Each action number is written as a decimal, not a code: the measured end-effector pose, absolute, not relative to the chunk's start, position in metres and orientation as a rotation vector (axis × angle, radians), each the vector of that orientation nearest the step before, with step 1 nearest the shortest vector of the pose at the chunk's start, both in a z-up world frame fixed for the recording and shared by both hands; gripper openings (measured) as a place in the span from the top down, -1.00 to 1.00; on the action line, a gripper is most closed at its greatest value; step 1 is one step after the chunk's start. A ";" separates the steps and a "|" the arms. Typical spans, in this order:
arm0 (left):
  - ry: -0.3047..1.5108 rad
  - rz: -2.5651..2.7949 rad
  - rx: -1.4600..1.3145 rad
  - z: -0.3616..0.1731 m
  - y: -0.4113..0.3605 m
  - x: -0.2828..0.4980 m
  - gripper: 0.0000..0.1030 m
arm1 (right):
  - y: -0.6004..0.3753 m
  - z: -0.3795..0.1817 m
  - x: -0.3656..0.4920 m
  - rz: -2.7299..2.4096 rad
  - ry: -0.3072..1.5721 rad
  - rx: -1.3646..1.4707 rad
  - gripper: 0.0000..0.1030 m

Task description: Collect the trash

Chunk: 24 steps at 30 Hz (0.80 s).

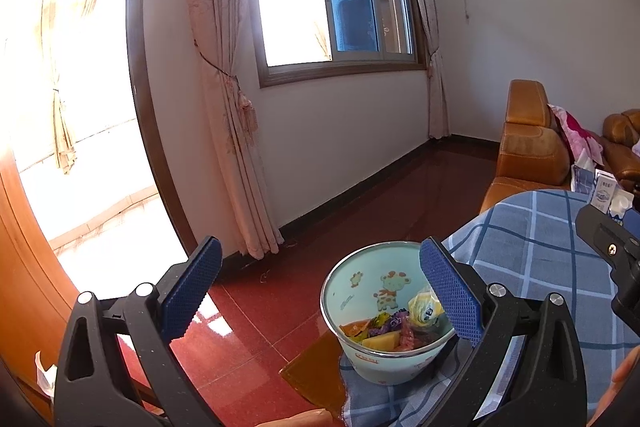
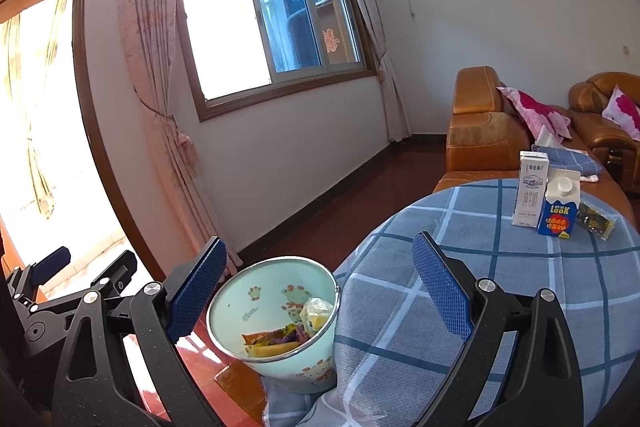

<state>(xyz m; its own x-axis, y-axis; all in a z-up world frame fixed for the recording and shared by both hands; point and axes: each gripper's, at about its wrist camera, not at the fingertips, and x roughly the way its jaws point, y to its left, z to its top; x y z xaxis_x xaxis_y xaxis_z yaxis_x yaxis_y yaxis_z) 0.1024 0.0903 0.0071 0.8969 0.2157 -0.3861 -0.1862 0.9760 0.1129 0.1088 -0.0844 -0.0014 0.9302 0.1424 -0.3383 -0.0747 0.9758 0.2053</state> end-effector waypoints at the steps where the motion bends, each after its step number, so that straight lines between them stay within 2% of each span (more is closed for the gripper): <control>1: 0.407 0.209 0.071 0.008 0.091 0.102 -0.89 | -0.085 -0.001 0.109 0.111 0.360 0.190 -0.79; 24: 0.422 0.211 0.071 0.007 0.089 0.109 -0.89 | -0.089 -0.006 0.114 0.109 0.379 0.215 -0.79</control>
